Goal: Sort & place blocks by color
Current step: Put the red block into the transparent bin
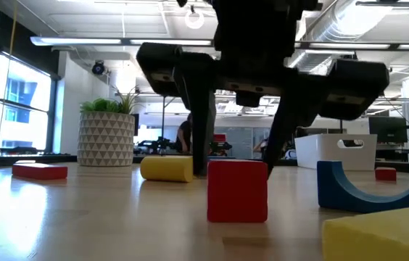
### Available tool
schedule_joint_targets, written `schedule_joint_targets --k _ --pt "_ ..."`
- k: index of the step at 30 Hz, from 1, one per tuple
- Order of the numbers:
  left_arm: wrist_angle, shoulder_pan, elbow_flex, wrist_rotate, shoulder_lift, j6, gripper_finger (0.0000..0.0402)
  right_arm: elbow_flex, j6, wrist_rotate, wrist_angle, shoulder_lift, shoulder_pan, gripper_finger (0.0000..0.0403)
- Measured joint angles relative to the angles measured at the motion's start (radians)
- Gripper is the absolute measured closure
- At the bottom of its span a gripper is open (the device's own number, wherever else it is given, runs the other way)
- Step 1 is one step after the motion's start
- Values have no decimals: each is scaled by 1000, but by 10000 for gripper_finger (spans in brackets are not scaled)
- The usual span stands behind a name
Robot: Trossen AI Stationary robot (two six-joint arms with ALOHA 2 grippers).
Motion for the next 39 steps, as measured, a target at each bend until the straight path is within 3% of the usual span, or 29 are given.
schedule_joint_targets --k 4,10,13,24,28,39 --pt "0 0 0 -6 0 2 170 0 0 0 -9 4 5 226" --pt "-1 0 0 -14 0 17 170 0 6 -1 -21 4 13 290" --pt "-1 0 0 -34 0 18 170 0 67 0 -22 4 13 293" --pt "-1 0 0 -61 0 -8 170 30 523 69 -86 1 13 293" --pt "-1 -1 0 -61 0 -5 170 106 692 90 -195 2 13 293" --pt "0 -1 0 -147 -8 177 171 353 993 314 -402 2 9 293"
